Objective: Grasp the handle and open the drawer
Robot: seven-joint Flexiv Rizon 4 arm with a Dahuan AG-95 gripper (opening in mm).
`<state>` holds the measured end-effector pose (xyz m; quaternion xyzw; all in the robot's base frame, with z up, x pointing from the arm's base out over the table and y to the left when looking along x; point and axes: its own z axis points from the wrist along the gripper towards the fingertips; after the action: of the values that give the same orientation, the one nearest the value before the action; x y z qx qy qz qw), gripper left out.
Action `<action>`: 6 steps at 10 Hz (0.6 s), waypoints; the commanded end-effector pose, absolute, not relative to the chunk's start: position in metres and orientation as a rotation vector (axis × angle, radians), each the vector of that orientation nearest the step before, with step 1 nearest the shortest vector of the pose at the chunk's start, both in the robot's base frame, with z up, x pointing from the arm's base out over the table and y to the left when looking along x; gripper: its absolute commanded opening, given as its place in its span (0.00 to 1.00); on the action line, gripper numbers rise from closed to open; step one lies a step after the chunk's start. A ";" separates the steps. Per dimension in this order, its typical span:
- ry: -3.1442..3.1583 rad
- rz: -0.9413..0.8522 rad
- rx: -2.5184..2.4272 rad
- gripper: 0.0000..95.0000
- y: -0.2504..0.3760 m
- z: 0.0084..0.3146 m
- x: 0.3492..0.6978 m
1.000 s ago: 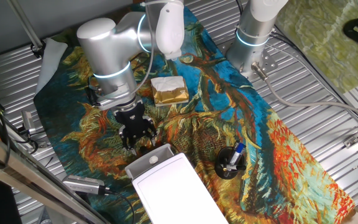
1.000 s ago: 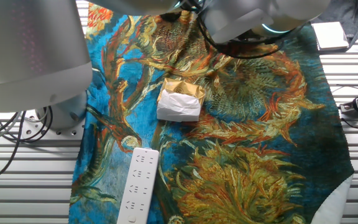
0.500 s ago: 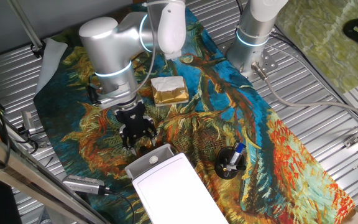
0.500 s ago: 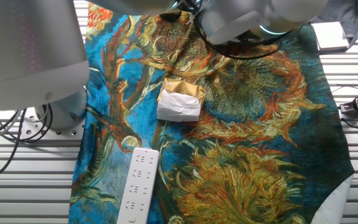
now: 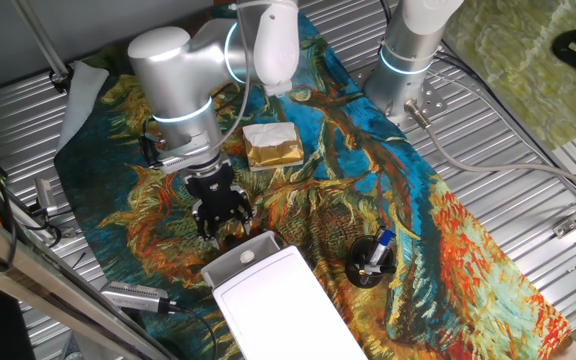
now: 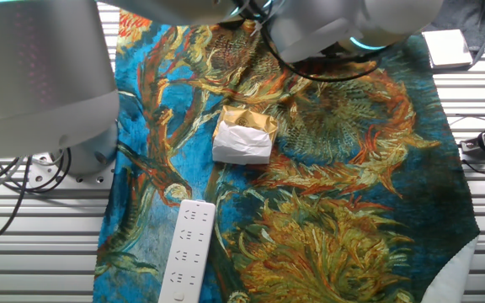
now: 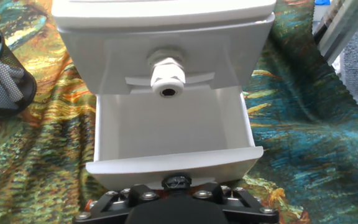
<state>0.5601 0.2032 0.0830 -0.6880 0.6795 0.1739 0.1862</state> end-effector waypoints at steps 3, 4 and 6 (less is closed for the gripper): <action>1.923 0.488 -1.929 0.60 0.202 0.083 0.553; 1.928 0.484 -1.927 0.60 0.202 0.082 0.554; 1.927 0.478 -1.925 0.60 0.201 0.080 0.554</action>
<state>0.5544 0.1999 0.0786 -0.6849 0.6831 0.1699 0.1879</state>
